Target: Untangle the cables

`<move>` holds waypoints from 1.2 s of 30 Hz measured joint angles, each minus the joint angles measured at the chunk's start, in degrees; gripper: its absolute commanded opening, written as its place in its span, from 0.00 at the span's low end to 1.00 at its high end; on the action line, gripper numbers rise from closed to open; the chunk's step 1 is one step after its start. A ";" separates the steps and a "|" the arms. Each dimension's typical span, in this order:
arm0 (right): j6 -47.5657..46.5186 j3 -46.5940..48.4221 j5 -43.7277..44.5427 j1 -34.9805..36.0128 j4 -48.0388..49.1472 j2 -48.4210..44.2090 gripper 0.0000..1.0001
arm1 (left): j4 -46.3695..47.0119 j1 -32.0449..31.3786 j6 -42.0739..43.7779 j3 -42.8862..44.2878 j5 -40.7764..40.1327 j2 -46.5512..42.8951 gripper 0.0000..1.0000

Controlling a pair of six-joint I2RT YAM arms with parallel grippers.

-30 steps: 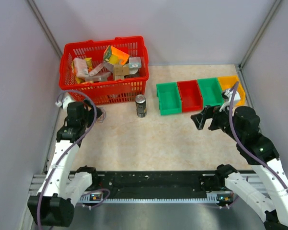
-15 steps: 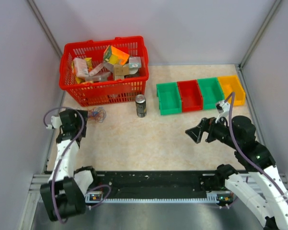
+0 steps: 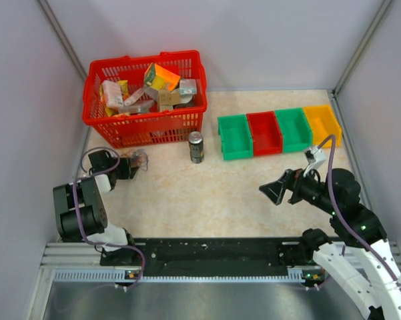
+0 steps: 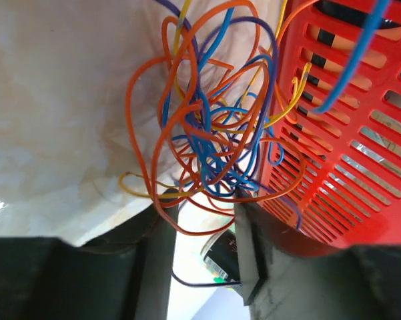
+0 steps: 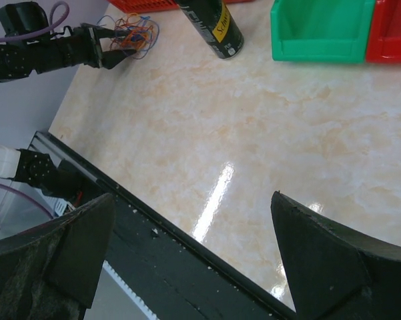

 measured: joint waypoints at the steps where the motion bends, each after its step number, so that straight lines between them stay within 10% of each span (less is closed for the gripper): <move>1: 0.02 0.00 0.00 -0.02 -0.07 -0.11 0.99 | 0.96 0.00 -0.59 -0.22 0.83 0.46 0.29; 7: 1.97 -0.11 2.10 -0.02 -1.22 -0.28 0.99 | 5.03 -1.99 0.20 -1.05 4.28 0.11 0.00; 25: 7.30 -8.76 7.56 0.00 2.40 14.14 0.99 | -29.14 -27.56 15.72 -10.14 -1.27 -49.86 0.00; 36: 5.66 -12.68 1.18 2.27 9.97 19.34 0.98 | -13.09 -59.08 19.37 -3.78 -0.68 -31.17 0.00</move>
